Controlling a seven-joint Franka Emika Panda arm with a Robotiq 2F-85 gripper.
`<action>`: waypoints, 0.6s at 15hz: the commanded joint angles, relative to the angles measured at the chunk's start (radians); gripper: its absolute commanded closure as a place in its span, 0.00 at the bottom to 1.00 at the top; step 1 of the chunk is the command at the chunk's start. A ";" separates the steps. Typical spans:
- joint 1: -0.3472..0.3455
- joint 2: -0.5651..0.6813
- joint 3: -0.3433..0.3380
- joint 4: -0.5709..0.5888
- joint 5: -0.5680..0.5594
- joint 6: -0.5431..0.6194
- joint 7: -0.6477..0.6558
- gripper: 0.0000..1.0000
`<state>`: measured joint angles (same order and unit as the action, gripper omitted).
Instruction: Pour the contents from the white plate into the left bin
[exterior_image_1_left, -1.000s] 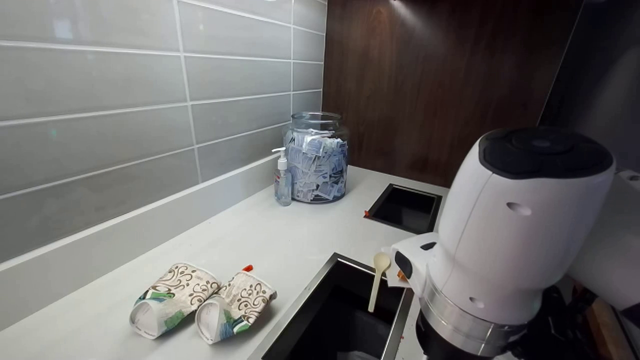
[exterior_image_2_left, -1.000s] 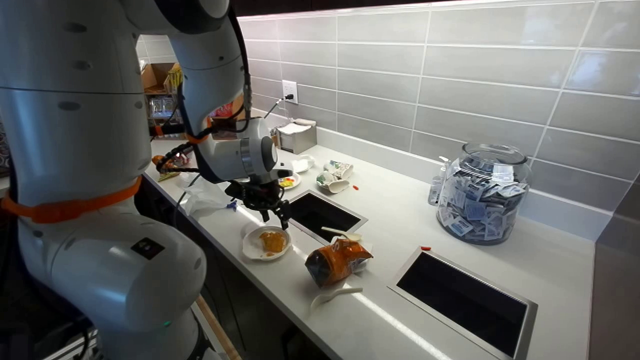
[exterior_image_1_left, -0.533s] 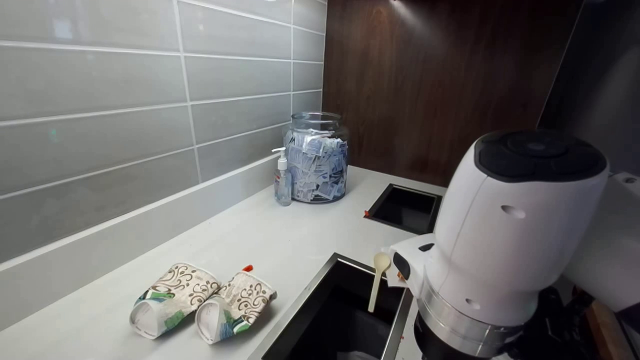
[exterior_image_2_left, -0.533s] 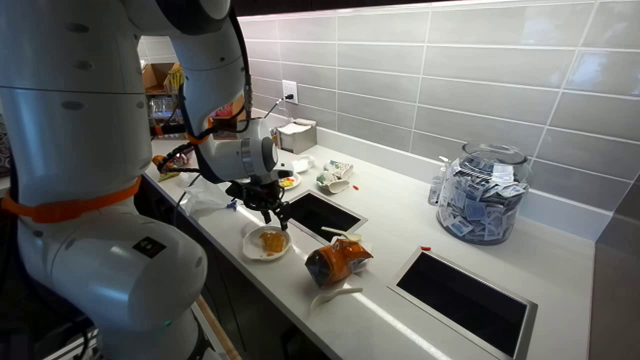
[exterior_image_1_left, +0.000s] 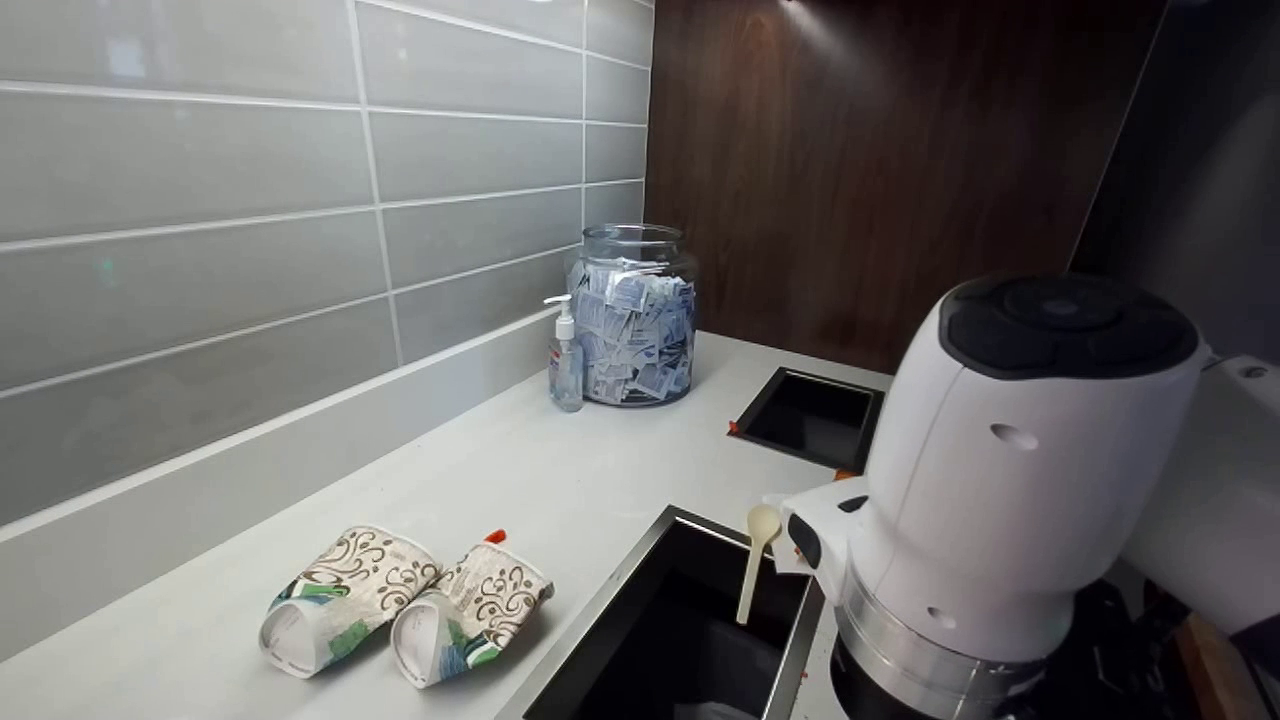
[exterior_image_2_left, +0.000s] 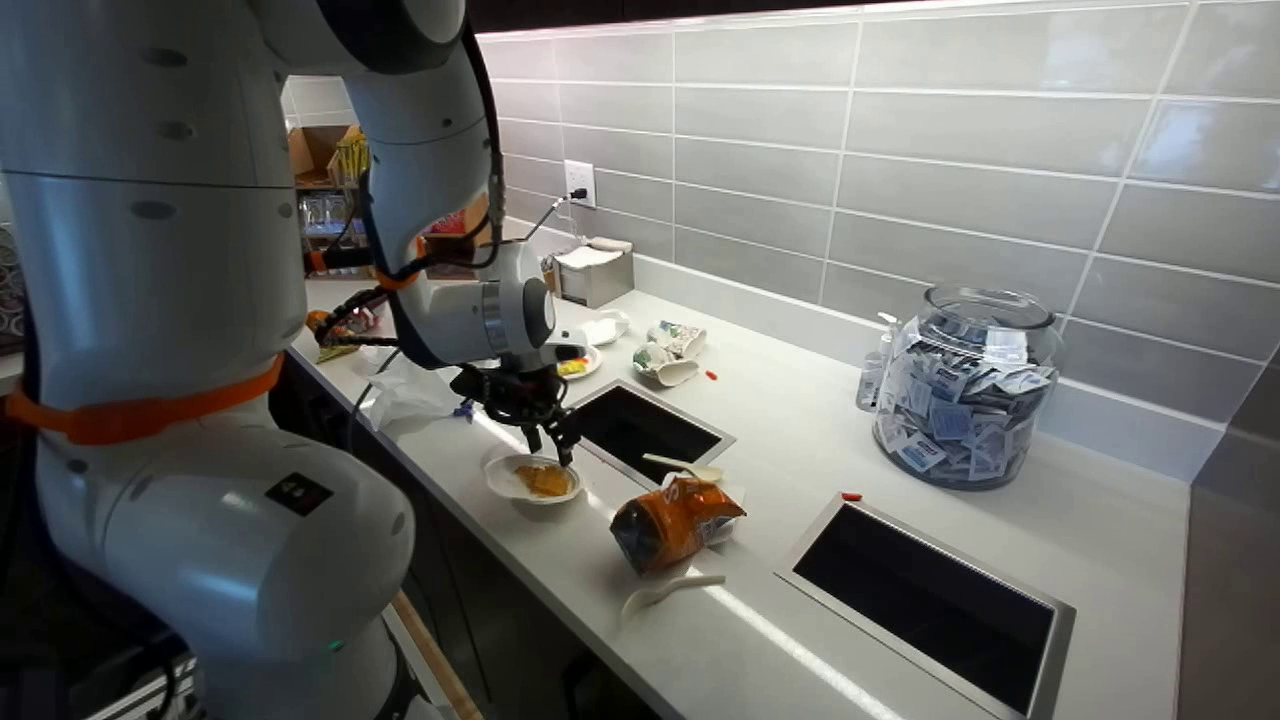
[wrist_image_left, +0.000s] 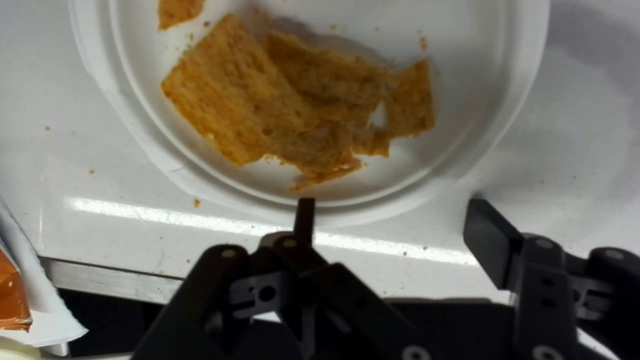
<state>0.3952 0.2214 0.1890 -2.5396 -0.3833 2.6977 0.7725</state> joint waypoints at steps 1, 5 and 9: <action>0.023 -0.006 -0.008 0.004 0.018 -0.021 0.017 0.19; 0.027 -0.024 -0.005 -0.001 0.019 -0.027 0.027 0.10; 0.025 -0.042 0.016 -0.010 0.067 -0.043 0.015 0.00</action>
<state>0.4073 0.2088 0.1916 -2.5374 -0.3654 2.6965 0.7824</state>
